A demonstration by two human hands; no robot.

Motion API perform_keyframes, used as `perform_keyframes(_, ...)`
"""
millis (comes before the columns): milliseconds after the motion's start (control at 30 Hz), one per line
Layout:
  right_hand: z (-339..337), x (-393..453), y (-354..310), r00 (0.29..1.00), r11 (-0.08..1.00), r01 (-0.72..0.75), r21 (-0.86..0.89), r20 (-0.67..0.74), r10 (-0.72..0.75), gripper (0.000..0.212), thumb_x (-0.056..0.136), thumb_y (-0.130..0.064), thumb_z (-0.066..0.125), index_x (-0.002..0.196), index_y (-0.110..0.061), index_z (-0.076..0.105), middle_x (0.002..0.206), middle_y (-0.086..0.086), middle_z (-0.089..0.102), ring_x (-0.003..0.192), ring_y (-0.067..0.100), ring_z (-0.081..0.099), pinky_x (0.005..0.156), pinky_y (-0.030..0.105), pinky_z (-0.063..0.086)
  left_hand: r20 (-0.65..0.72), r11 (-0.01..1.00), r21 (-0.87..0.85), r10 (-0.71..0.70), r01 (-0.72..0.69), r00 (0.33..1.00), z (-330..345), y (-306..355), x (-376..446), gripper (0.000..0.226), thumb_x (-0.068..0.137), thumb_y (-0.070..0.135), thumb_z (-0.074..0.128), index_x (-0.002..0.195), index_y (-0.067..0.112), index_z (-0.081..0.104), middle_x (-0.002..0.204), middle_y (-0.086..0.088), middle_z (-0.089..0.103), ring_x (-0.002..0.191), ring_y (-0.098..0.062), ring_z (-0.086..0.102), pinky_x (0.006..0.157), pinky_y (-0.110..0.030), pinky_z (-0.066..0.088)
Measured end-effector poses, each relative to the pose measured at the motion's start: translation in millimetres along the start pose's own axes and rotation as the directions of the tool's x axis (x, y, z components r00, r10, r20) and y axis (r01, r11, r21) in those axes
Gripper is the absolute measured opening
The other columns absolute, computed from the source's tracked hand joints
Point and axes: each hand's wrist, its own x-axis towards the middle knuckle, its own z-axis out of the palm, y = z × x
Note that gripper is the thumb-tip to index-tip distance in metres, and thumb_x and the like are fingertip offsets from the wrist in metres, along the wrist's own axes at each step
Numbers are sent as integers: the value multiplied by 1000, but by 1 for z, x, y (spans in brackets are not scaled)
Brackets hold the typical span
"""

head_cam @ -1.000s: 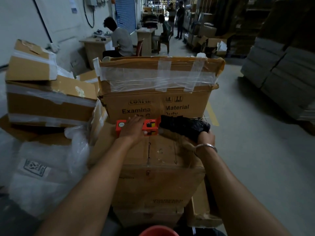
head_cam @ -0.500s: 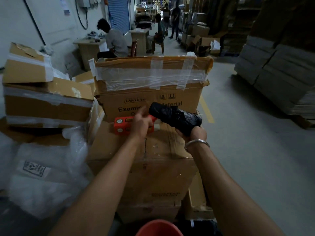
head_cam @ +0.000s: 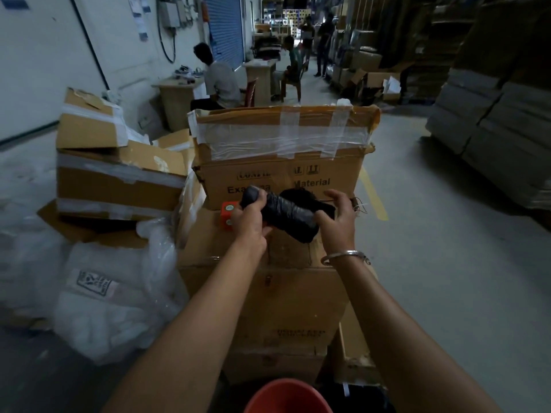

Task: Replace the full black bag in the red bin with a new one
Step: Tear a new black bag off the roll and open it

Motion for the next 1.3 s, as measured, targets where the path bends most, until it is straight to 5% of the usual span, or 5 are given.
perform_keyframes(133,3,-2,-8,970,882,197,-428,216,-112,34,79,-48,65,111,-34,66,111,-11,67,109,14,55,91,40,48,2,1000,24,-11,11,1000,-7,0,-14,36,87,25,70,118,16,55,120,-10,61,112,-33,58,91,-55,52)
perform_keyframes(367,-14,-13,-30,874,836,345,-426,470,-121,64,70,-60,73,123,-26,59,101,-9,64,89,10,61,75,29,56,86,1000,-16,-2,3,996,-19,12,-31,29,83,33,74,104,19,58,115,-7,62,113,-33,57,93,-57,51)
perform_keyframes(733,-31,0,-62,876,983,95,-155,481,-9,52,64,-36,88,109,-19,66,95,-3,70,85,12,70,72,29,61,537,818,452,68,-355,841,-40,21,-59,46,83,52,66,102,11,73,103,-1,75,100,-17,71,84,-30,54)
perform_keyframes(1100,-28,-5,-58,905,891,233,-389,423,-52,58,62,-42,86,110,-18,64,99,-4,66,89,13,63,78,29,56,326,900,396,49,-183,944,-17,18,-71,50,84,54,65,114,14,54,96,1,65,78,-11,64,51,-16,48)
perform_keyframes(1300,-14,-13,-71,842,745,453,-490,510,-176,66,64,-41,85,119,-21,54,113,0,56,100,18,56,85,31,51,211,983,174,-88,51,974,-10,23,-66,57,71,49,81,111,12,66,101,-8,73,88,-24,71,56,-28,59)
